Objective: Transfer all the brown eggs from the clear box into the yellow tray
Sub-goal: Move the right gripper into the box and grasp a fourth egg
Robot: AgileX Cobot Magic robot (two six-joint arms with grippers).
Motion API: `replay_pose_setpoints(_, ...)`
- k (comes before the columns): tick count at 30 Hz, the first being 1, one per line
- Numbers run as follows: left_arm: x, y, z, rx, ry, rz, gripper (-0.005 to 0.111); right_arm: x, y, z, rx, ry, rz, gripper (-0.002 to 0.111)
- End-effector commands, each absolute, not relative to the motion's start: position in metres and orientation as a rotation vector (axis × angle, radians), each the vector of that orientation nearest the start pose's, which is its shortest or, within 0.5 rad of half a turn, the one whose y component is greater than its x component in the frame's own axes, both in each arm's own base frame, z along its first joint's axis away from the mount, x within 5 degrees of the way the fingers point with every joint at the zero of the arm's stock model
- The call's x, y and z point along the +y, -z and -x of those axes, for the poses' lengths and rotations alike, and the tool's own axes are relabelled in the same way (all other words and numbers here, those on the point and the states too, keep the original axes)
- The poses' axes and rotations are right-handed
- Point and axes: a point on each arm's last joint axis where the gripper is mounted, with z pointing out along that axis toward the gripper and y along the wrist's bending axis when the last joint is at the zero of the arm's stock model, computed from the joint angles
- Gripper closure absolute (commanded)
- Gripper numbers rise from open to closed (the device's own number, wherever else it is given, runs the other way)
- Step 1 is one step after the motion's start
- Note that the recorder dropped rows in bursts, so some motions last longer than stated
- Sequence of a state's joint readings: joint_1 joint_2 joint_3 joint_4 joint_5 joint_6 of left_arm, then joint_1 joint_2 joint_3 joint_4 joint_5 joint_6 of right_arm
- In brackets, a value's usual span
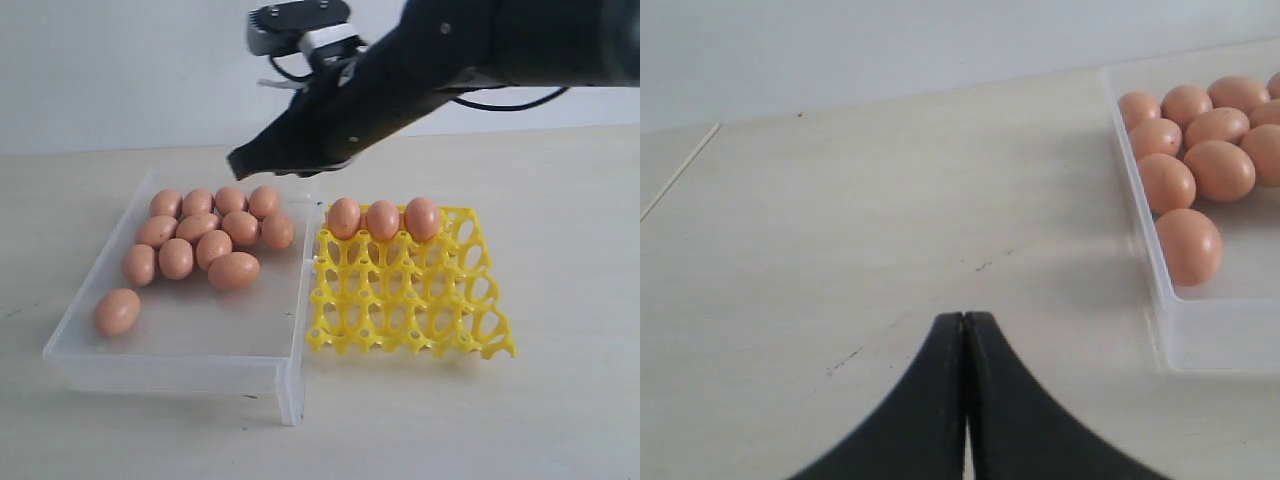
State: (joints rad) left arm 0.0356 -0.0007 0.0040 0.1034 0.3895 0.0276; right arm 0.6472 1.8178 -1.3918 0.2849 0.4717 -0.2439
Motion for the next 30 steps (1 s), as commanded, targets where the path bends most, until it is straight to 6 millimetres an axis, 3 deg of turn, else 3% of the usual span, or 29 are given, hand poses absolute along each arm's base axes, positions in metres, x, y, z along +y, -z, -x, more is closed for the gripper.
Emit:
replay_pose_setpoints(1,0.005,-0.179,-0.052,1.863,-0.136,-0.055,0.107,0.298,-0.249,-0.322,2.322,-0.494,0.976,0.106)
replay_pose_setpoints(3,0.005,-0.179,-0.052,1.863,-0.136,-0.055,0.107,0.314,-0.245,-0.323,2.361,-0.512,1.012,0.101)
replay_pose_setpoints(7,0.005,-0.179,-0.052,1.863,-0.136,-0.055,0.107,0.337,-0.223,-0.336,2.571,-0.546,0.983,0.079)
replay_pose_setpoints(10,0.005,-0.179,-0.052,1.863,-0.136,-0.055,0.107,0.347,-0.202,-0.348,2.704,-0.502,0.925,0.059)
replay_pose_setpoints(12,0.005,-0.179,-0.052,1.863,-0.136,-0.055,0.107,0.349,-0.195,-0.355,2.754,-0.458,0.858,0.053)
replay_pose_setpoints(21,0.005,-0.179,-0.052,1.863,-0.136,-0.055,0.107,0.354,-0.168,-0.370,2.762,-0.416,0.741,0.053)
replay_pose_setpoints(30,0.005,-0.179,-0.052,1.863,-0.136,-0.055,0.107,0.355,-0.169,-0.372,2.556,-0.235,1.093,0.053)
